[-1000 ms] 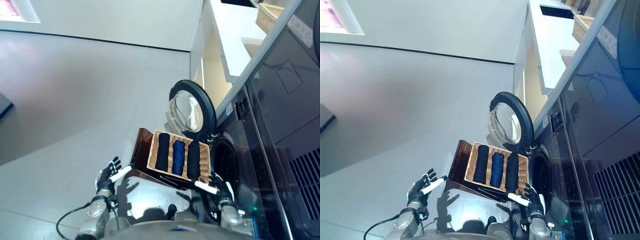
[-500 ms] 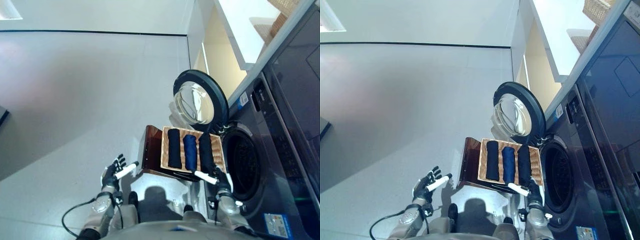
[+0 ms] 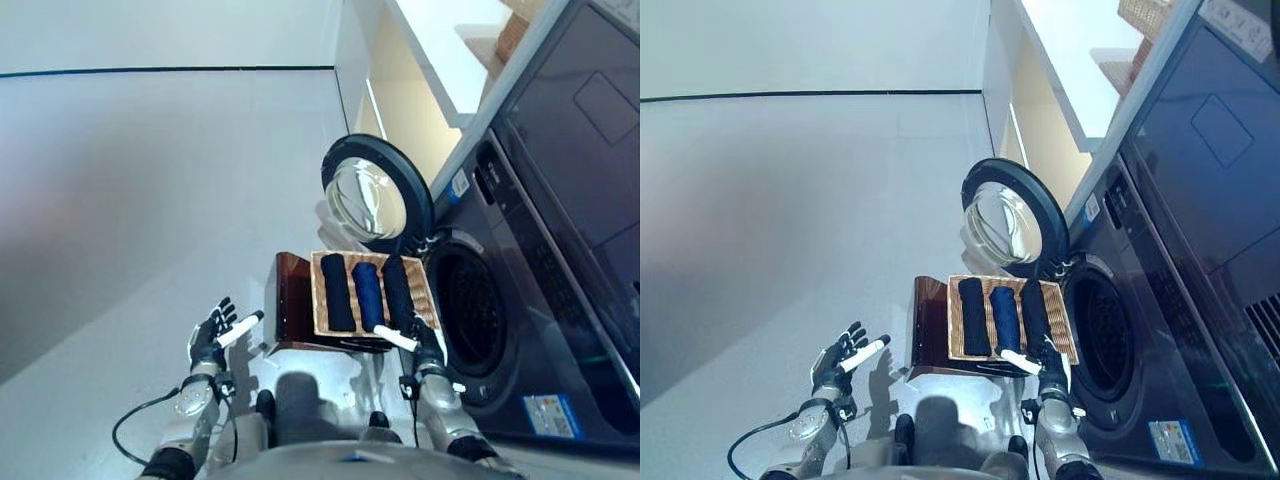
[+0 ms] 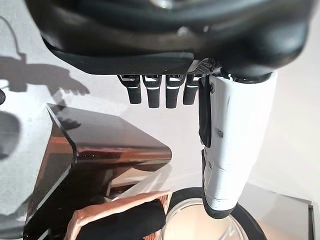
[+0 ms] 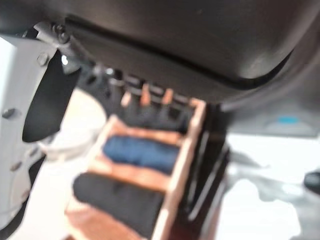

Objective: Pick up the clothes and place them into the washing machine

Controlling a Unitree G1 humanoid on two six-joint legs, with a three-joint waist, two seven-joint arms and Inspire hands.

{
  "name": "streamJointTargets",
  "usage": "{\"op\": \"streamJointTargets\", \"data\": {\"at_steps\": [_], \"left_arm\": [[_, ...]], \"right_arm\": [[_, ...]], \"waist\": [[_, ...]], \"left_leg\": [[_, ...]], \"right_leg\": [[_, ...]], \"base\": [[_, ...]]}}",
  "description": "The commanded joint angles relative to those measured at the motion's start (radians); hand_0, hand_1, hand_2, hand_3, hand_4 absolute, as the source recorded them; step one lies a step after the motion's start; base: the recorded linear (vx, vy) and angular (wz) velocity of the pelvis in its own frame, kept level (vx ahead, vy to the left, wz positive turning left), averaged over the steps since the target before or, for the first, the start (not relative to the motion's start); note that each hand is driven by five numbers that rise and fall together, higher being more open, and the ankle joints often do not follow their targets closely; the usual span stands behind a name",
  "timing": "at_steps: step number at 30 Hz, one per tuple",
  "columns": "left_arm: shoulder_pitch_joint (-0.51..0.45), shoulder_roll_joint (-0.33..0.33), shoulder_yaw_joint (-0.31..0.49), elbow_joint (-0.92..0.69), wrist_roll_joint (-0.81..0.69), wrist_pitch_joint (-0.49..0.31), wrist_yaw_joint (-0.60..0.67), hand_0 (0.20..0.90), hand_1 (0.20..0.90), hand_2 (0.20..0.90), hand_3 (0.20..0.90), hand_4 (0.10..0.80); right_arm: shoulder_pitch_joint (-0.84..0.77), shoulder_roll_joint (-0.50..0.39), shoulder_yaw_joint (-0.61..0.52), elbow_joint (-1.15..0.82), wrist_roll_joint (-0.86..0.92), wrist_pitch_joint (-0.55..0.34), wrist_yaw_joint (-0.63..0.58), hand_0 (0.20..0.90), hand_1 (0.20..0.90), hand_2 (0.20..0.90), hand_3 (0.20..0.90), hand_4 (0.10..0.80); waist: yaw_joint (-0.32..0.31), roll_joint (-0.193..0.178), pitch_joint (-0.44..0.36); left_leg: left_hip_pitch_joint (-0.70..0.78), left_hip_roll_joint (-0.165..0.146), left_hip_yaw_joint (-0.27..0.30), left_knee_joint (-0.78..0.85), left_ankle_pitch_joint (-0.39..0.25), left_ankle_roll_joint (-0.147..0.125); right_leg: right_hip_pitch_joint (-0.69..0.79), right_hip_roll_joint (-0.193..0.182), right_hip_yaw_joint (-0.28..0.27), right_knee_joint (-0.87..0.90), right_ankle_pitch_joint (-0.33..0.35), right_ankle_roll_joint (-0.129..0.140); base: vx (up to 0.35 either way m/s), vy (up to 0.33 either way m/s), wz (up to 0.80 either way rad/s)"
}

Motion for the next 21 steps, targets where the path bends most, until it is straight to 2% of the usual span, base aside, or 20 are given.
{"op": "streamJointTargets", "data": {"at_steps": [1, 3, 6, 8, 11, 12, 14, 16, 19, 20, 21], "left_arm": [[-0.011, 0.035, 0.04, -0.126, 0.001, -0.067, -0.013, 0.9, 0.9, 0.9, 0.9, 0.8], [-0.007, 0.038, 0.048, -0.128, 0.002, -0.067, -0.022, 0.9, 0.9, 0.9, 0.9, 0.8], [-0.016, 0.035, 0.043, -0.124, -0.008, -0.076, -0.023, 0.9, 0.9, 0.9, 0.9, 0.8], [-0.029, 0.033, 0.043, -0.111, -0.005, -0.079, -0.015, 0.9, 0.9, 0.9, 0.9, 0.8], [-0.031, 0.028, 0.045, -0.103, -0.002, -0.081, -0.011, 0.9, 0.9, 0.9, 0.9, 0.8], [-0.031, 0.028, 0.045, -0.103, -0.002, -0.081, -0.011, 0.9, 0.9, 0.9, 0.9, 0.8], [-0.015, 0.019, 0.053, -0.089, -0.006, -0.077, -0.013, 0.9, 0.9, 0.9, 0.9, 0.8], [-0.002, 0.017, 0.057, -0.09, -0.01, -0.076, -0.013, 0.9, 0.9, 0.9, 0.9, 0.8], [0.015, 0.012, 0.057, -0.099, -0.018, -0.076, -0.014, 0.9, 0.9, 0.9, 0.9, 0.8], [0.016, 0.011, 0.058, -0.103, -0.024, -0.075, -0.014, 0.9, 0.9, 0.9, 0.9, 0.8], [0.014, 0.007, 0.06, -0.102, -0.027, -0.075, -0.011, 0.9, 0.9, 0.9, 0.9, 0.8]], "right_arm": [[-0.042, -0.034, 0.002, -0.131, -0.004, -0.048, -0.012, 0.9, 0.9, 0.9, 0.9, 0.8], [-0.048, -0.035, 0.002, -0.143, -0.003, -0.05, -0.007, 0.9, 0.9, 0.9, 0.9, 0.8], [-0.068, -0.042, -0.001, -0.136, 0.004, -0.053, -0.008, 0.9, 0.9, 0.9, 0.9, 0.8], [-0.08, -0.04, -0.001, -0.128, 0.007, -0.055, -0.01, 0.9, 0.9, 0.9, 0.9, 0.8], [-0.08, -0.041, 0.001, -0.124, -0.002, -0.049, -0.016, 0.9, 0.9, 0.9, 0.9, 0.8], [-0.079, -0.041, 0.001, -0.125, -0.003, -0.049, -0.016, 0.9, 0.9, 0.9, 0.9, 0.8], [-0.062, -0.043, -0.004, -0.142, -0.012, -0.043, -0.015, 0.9, 0.9, 0.9, 0.9, 0.8], [-0.043, -0.039, -0.009, -0.156, -0.014, -0.041, -0.012, 0.9, 0.9, 0.9, 0.9, 0.8], [-0.025, -0.04, -0.011, -0.166, -0.02, -0.042, -0.008, 0.9, 0.9, 0.9, 0.9, 0.8], [-0.021, -0.04, -0.01, -0.169, -0.02, -0.044, -0.005, 0.9, 0.9, 0.9, 0.9, 0.8], [-0.023, -0.039, -0.004, -0.162, -0.021, -0.044, -0.002, 0.9, 0.9, 0.9, 0.9, 0.8]], "waist": [[-0.004, 0.039, 0.002], [-0.016, 0.047, 0.006], [-0.045, 0.042, 0.019], [-0.064, 0.027, 0.033], [-0.088, 0.021, 0.047], [-0.087, 0.025, 0.049], [-0.102, 0.019, 0.053], [-0.111, 0.012, 0.05], [-0.114, 0.006, 0.048], [-0.11, 0.005, 0.048], [-0.1, 0.007, 0.047]], "left_leg": [[0.03, -0.003, -0.032, 0.025, -0.021, -0.019], [0.07, -0.007, -0.023, 0.01, -0.032, -0.019], [0.116, -0.01, -0.035, -0.011, -0.057, -0.037], [0.146, -0.016, -0.051, -0.019, -0.075, -0.053], [0.216, -0.01, -0.078, -0.05, -0.102, -0.07], [0.219, -0.006, -0.078, -0.05, -0.105, -0.071], [0.27, 0.01, -0.103, -0.079, -0.116, -0.089], [0.296, 0.028, -0.124, -0.097, -0.121, -0.101], [0.326, 0.05, -0.148, -0.113, -0.127, -0.112], [0.332, 0.058, -0.152, -0.114, -0.126, -0.116], [0.331, 0.073, -0.157, -0.111, -0.122, -0.123]], "right_leg": [[0.056, -0.05, -0.032, 0.164, 0.28, 0.075], [0.019, -0.042, -0.087, 0.145, 0.222, 0.068], [-0.021, -0.029, -0.121, 0.009, 0.173, 0.079], [-0.064, -0.034, -0.11, -0.11, 0.201, 0.101], [-0.12, -0.021, -0.104, -0.227, 0.273, 0.137], [-0.115, -0.017, -0.106, -0.23, 0.273, 0.137], [-0.127, -0.022, -0.084, -0.243, 0.318, 0.154], [-0.137, -0.029, -0.047, -0.228, 0.348, 0.162], [-0.148, -0.005, -0.012, -0.187, 0.331, 0.166], [-0.151, 0.004, -0.019, -0.155, 0.296, 0.16], [-0.15, 0.011, -0.048, -0.14, 0.256, 0.149]], "base": [[0.092, 0.211, -0.09], [0.163, 0.133, -0.06], [0.191, -0.02, -0.13], [0.225, -0.085, -0.13], [0.257, -0.066, 0.06], [0.277, -0.079, 0.22], [0.298, -0.131, 0.46], [0.252, -0.157, 0.55], [0.202, -0.144, 0.0], [0.124, -0.15, -0.04], [0.097, -0.206, 0.02]]}}
